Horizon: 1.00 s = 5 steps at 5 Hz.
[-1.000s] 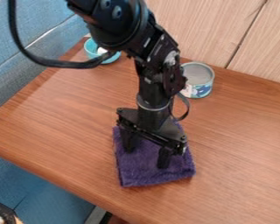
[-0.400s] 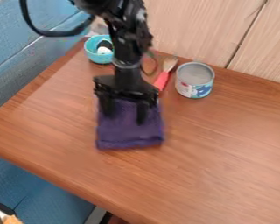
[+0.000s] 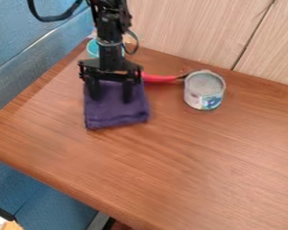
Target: Move the purple towel from the bottom of the table to the top left of the table
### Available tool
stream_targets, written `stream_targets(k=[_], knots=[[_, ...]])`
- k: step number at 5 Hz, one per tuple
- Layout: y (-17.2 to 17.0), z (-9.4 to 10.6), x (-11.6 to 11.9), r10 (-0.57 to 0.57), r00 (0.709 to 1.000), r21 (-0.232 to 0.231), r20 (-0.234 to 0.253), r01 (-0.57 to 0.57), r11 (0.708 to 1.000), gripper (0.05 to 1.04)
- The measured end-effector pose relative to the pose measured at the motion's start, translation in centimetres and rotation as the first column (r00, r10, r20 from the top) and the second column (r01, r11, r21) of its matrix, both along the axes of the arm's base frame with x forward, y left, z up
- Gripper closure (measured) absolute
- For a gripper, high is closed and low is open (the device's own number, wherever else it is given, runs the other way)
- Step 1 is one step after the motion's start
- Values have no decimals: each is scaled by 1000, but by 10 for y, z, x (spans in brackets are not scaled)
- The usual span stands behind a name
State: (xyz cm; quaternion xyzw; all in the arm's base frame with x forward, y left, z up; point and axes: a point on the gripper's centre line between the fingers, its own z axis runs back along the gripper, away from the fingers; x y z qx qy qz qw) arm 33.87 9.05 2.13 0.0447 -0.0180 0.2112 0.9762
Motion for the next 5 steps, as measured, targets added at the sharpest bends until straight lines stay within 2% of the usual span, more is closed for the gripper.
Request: stream_targets(k=[1, 3, 5], knots=[[17, 1, 6, 64, 998, 14, -4, -64, 998, 85], [44, 5, 11, 148, 989, 44, 23, -149, 988, 85], [40, 9, 12, 124, 991, 36, 47, -126, 991, 83]])
